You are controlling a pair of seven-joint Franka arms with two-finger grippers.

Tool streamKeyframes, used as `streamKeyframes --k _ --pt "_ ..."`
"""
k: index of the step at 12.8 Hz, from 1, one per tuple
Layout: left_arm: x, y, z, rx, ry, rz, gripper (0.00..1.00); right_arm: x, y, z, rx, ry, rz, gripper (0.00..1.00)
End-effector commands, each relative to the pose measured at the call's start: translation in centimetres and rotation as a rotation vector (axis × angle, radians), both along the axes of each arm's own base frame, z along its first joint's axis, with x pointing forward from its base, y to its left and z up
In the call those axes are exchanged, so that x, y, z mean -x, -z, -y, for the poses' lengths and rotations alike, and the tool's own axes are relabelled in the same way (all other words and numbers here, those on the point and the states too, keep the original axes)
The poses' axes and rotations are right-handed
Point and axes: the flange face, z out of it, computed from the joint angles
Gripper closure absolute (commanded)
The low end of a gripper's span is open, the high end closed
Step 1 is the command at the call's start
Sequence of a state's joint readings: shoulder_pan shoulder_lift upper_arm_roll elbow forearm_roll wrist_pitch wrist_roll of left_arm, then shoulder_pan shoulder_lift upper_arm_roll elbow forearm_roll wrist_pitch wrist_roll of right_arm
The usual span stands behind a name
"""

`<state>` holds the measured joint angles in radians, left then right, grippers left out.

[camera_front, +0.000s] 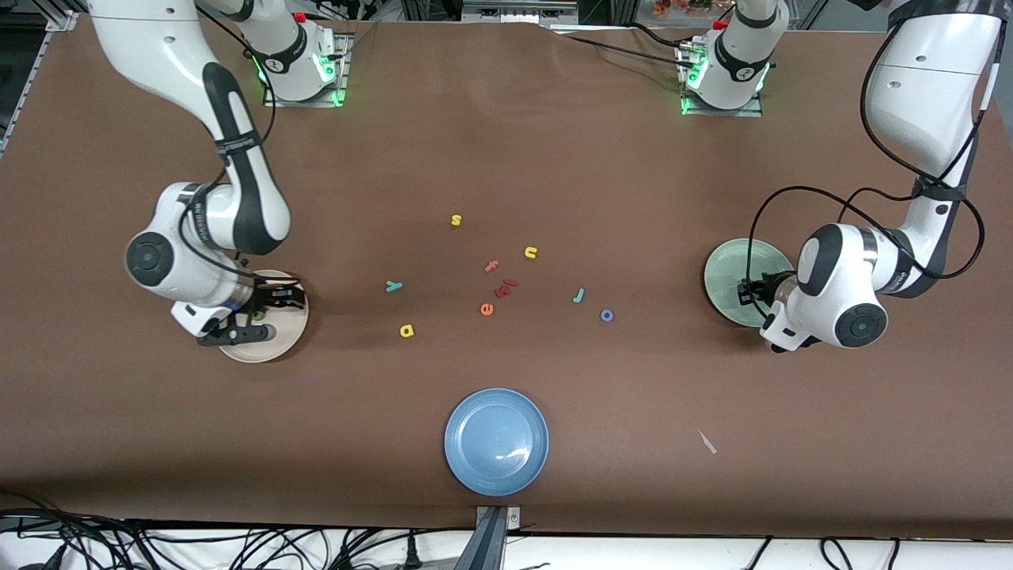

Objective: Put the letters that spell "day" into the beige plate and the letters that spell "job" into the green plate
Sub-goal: 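Release the green letter on the cream plate while the left releases pink p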

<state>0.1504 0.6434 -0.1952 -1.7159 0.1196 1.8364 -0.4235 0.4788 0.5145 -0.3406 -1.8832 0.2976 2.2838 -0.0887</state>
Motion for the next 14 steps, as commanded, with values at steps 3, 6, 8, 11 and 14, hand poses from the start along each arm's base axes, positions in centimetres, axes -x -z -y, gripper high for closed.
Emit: streamKeyframes --k 3,6,8,11,14 --pt "-1.8 -4.6 2.2 0.014 0.015 0.083 0.0 0.2 -1.8 -8.7 -0.001 0.157 0.018 0.0" --pt "-2.8 -7.6 10.7 0.032 -0.064 0.149 0.0 -0.4 -1.4 -13.4 0.007 0.204 0.04 0.0" --pt "-3.1 -7.3 14.9 -0.018 -0.178 0.184 0.0 -0.9 -0.4 -15.4 0.017 0.174 0.049 0.0" --pt "-2.9 -5.0 20.9 -0.002 -0.329 0.243 0.02 -1.9 1.4 -17.9 0.021 0.134 0.058 0.0" --pt "-3.2 -4.0 25.1 -0.007 -0.536 0.339 0.11 -1.9 3.1 -19.8 0.014 0.113 0.052 0.0"
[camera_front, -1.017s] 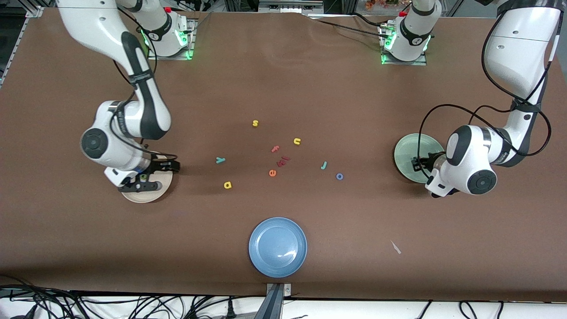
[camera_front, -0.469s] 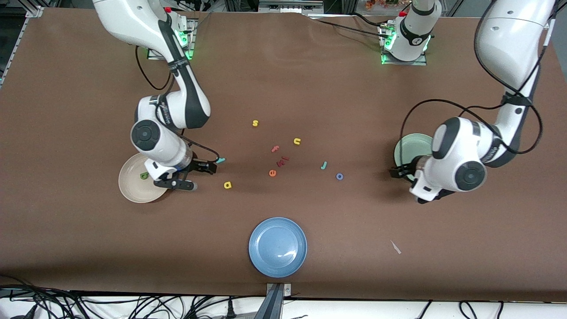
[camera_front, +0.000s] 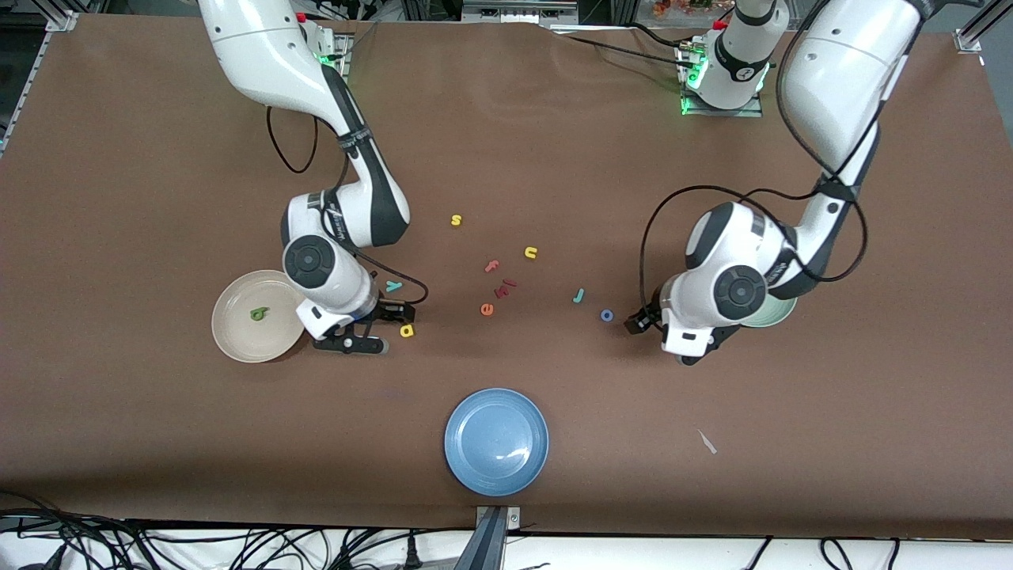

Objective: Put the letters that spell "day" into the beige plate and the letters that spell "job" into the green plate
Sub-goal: 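Grasp the yellow letter with the right gripper while the left grasps blue o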

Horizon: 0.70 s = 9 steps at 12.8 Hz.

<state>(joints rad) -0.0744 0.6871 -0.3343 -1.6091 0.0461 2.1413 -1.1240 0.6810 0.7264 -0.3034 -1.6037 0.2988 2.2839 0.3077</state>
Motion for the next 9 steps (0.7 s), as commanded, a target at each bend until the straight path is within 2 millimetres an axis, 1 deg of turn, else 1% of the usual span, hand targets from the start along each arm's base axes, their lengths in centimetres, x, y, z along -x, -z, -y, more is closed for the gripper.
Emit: streamKeyframes --k 1,2,3,4,5,6,7,8,9 --pt "-0.3 1.7 3.0 0.015 -0.13 0.048 0.13 -0.5 1.0 -1.5 -0.015 -0.004 -0.009 0.0" --pt "-0.1 2.4 3.9 0.016 -0.128 0.053 0.17 -0.3 1.8 -1.6 -0.008 -0.009 -0.017 0.0" --pt "0.2 3.3 4.3 0.009 -0.131 0.043 0.22 -0.1 2.3 -1.9 -0.002 -0.024 -0.019 0.0" --pt "0.4 3.6 4.8 0.005 -0.125 0.044 0.26 -0.1 2.6 -1.9 0.002 -0.03 -0.022 0.0" --pt "0.3 4.0 4.9 0.001 -0.123 0.047 0.26 0.0 3.0 -1.8 0.007 -0.032 -0.026 0.0" --pt "0.4 4.2 4.9 -0.01 -0.11 0.051 0.32 0.1 3.4 -1.9 0.011 -0.035 -0.029 0.01" --pt "0.4 4.8 4.8 -0.023 -0.099 0.052 0.32 0.0 3.4 -1.9 0.011 -0.037 -0.028 0.03" --pt "0.1 4.9 4.8 -0.026 -0.094 0.058 0.37 0.1 3.5 -1.9 0.012 -0.045 -0.029 0.06" --pt "0.1 5.2 4.9 -0.026 -0.095 0.056 0.37 -0.1 3.5 -2.1 0.01 -0.048 -0.023 0.08"
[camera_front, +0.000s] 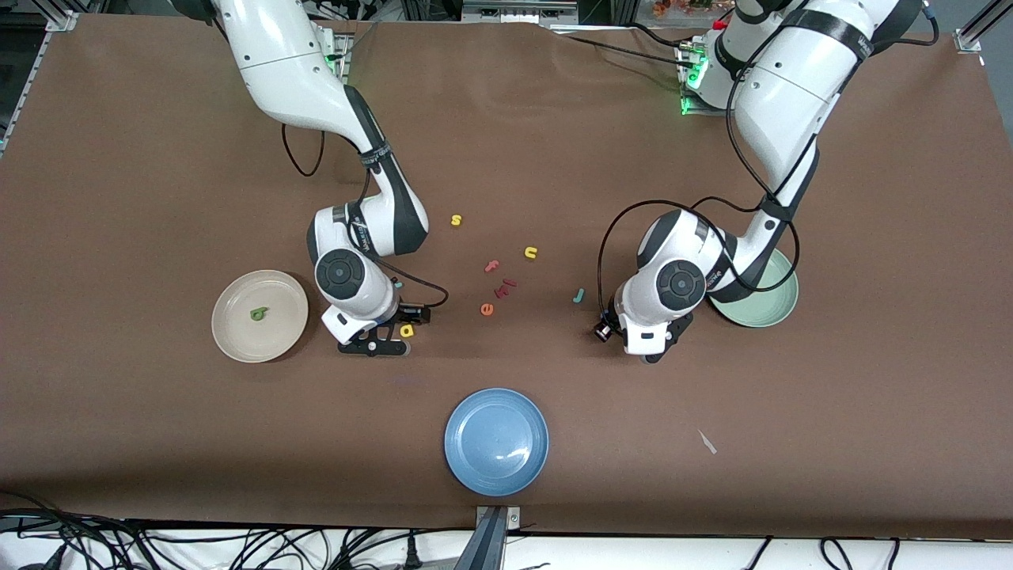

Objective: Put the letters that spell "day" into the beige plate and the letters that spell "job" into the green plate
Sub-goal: 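Grasp the yellow letter with the right gripper while the left grasps blue o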

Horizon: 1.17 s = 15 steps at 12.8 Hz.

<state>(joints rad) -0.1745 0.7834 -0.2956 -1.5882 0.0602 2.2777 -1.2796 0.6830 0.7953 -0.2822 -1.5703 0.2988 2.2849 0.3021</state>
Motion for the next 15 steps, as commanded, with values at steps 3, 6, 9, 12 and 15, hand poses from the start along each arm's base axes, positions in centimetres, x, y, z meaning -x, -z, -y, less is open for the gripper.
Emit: streamKeyframes --k 3,6,9,12,15 --pt "-0.8 0.3 0.4 -0.016 0.004 0.017 0.41 -1.1 0.0 -1.2 -0.01 -0.025 0.02 0.12" --pt "-0.6 0.2 0.8 -0.016 0.012 0.02 0.53 -0.8 0.5 -2.1 -0.018 -0.036 0.016 0.13" --pt "-0.7 0.3 0.7 -0.019 0.013 0.021 0.67 -1.0 0.6 -2.3 -0.018 -0.042 0.019 0.2" --pt "-0.7 0.1 0.6 -0.03 0.03 0.03 0.75 -1.1 0.5 -2.2 -0.019 -0.056 0.021 0.29" --pt "-0.7 -0.1 0.4 -0.036 0.035 0.025 0.83 -1.7 0.3 -2.0 -0.023 -0.061 0.03 0.33"
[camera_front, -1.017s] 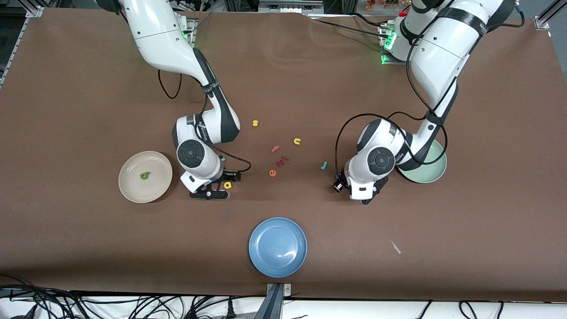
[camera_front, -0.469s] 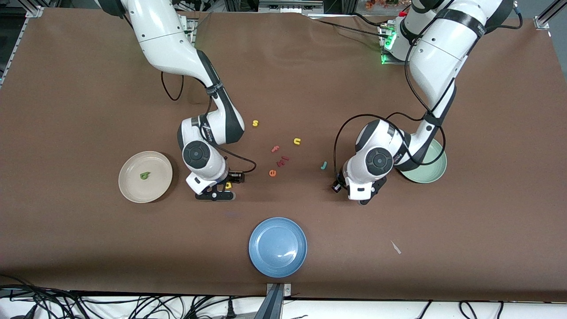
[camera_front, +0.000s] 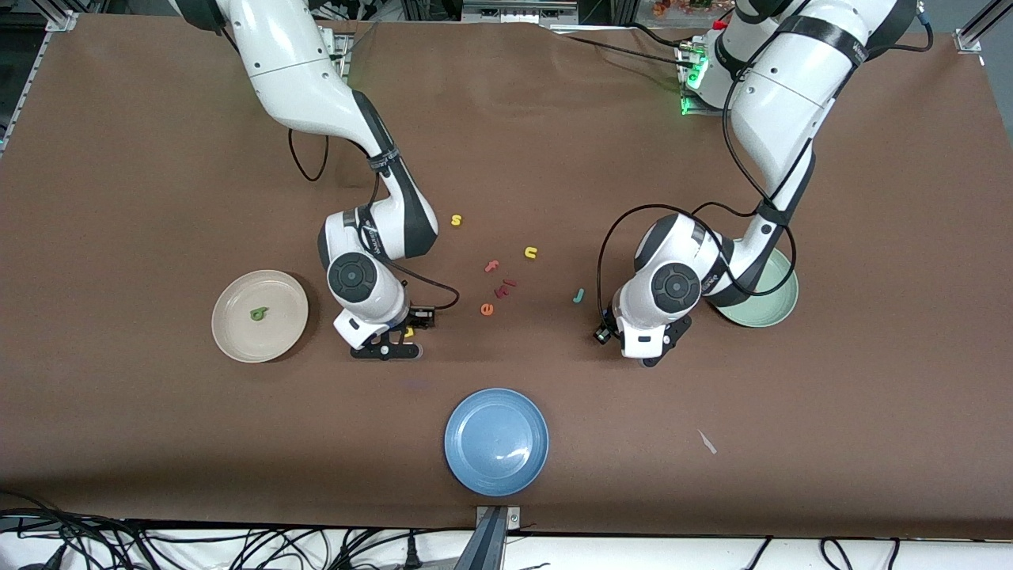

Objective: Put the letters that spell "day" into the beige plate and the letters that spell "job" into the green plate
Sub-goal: 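Grasp the yellow letter with the right gripper while the left grasps blue o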

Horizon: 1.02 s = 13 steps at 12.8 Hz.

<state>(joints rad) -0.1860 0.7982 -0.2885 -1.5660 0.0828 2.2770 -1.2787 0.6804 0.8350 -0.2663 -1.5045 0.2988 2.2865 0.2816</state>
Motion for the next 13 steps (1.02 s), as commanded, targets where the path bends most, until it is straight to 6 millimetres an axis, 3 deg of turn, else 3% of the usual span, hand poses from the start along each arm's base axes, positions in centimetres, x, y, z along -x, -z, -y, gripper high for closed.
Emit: streamKeyframes --k 1,4,6,8,13 --pt "-0.36 -0.3 0.06 -0.022 0.015 0.009 0.81 -0.94 0.18 -0.32 -0.007 -0.02 0.011 0.34" --pt "-0.29 -0.2 0.15 -0.023 0.018 0.009 0.81 -0.97 0.28 -0.21 -0.006 -0.018 0.01 0.36" --pt "-0.18 -0.03 0.24 -0.024 0.02 0.006 0.72 -0.97 0.28 -0.21 -0.006 -0.02 0.01 0.39" --pt "-0.18 0.18 0.13 -0.024 0.02 0.003 0.7 -1.01 0.53 -0.1 -0.005 -0.025 0.009 0.43" --pt "-0.05 0.47 0.01 -0.025 0.021 -0.003 0.55 -0.98 0.47 -0.38 -0.013 -0.011 0.007 0.65"
